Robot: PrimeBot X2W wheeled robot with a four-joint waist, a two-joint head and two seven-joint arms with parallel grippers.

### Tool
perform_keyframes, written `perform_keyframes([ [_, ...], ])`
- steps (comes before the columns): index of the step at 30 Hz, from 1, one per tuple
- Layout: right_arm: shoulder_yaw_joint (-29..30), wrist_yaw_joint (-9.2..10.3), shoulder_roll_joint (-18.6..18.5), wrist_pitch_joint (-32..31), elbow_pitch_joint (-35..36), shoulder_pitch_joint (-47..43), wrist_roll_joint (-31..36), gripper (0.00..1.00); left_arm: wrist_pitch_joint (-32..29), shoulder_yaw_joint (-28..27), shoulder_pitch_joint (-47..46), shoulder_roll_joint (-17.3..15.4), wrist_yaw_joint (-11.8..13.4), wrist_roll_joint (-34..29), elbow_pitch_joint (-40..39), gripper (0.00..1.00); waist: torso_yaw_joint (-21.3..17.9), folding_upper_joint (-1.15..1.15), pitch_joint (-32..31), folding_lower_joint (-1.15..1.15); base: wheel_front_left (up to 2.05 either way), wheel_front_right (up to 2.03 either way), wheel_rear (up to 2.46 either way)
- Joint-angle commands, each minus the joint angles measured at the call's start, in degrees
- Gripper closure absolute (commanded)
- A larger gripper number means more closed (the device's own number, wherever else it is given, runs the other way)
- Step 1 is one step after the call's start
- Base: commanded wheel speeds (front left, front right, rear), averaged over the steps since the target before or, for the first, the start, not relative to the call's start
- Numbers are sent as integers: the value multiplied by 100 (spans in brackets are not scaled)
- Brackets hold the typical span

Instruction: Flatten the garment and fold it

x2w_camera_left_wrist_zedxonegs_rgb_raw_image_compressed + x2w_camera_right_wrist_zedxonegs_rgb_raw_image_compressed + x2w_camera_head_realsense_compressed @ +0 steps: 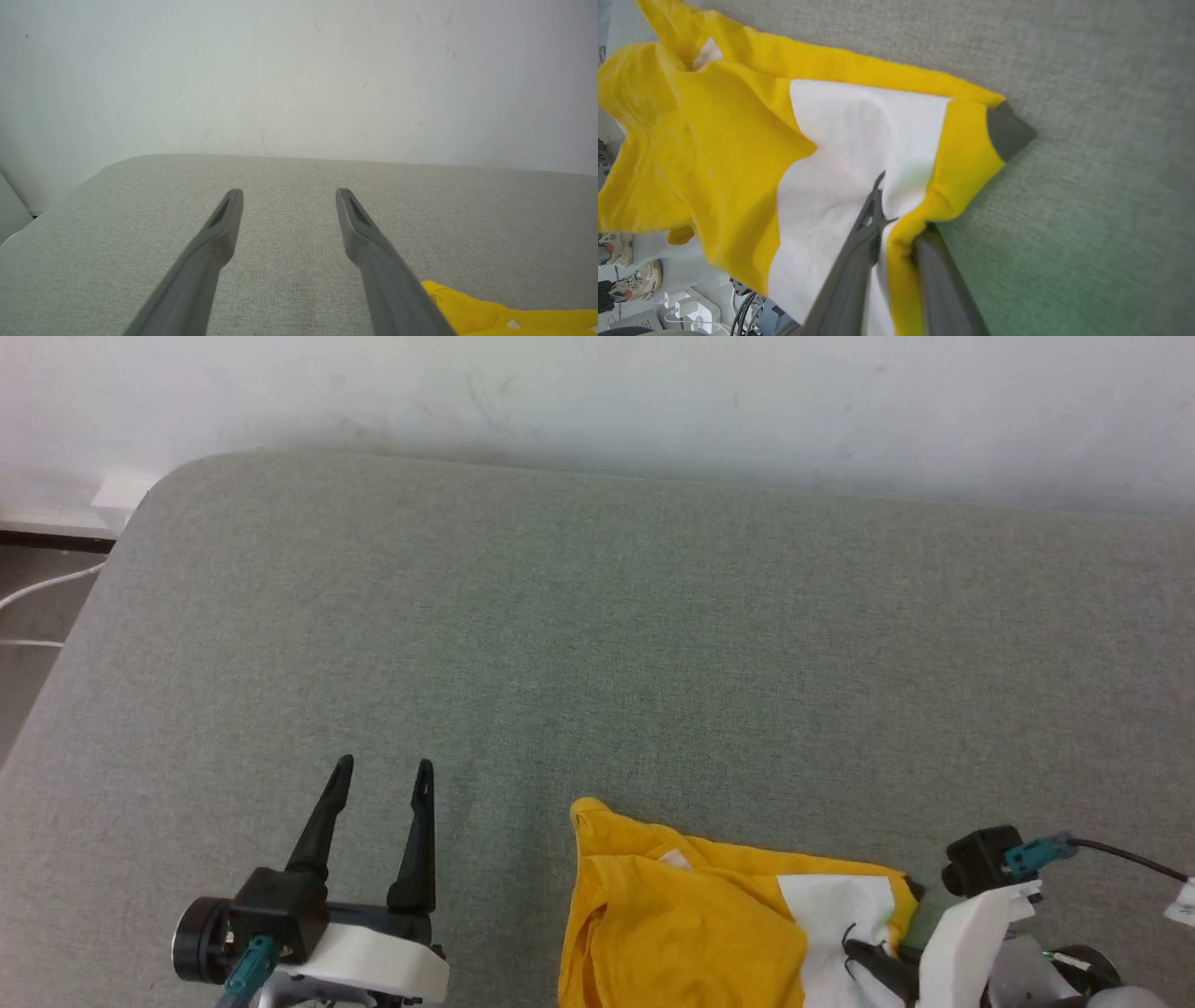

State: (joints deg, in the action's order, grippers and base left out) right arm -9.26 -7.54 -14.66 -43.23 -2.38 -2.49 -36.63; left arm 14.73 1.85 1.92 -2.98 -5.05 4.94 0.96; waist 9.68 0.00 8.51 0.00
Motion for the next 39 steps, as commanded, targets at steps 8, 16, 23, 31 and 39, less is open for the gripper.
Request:
perform_keyframes([
  [8,-771,5,-999,737,99,737,893,100,27,225,-93,10,10,42,-32,0,-647,0,8,0,0,0,0],
  [16,-1549,5,-2458,819,283,1999,1534,100,27,359,-380,10,62,65,-96,0,-1779,0,523,0,0,0,0],
  [23,-1672,5,-3229,1112,-128,2667,1529,100,27,452,-834,10,5,-43,-140,0,-2293,0,1094,0,0,0,0],
  [31,-1148,5,-3795,2198,-1435,3051,1594,100,27,635,-1467,-79,-81,-327,-178,0,-2333,0,1920,0,0,0,0],
  [39,-606,5,-3723,2985,-2572,3138,1835,100,27,752,-1651,-87,-110,-349,-236,0,-2096,0,2256,0,0,0,0],
])
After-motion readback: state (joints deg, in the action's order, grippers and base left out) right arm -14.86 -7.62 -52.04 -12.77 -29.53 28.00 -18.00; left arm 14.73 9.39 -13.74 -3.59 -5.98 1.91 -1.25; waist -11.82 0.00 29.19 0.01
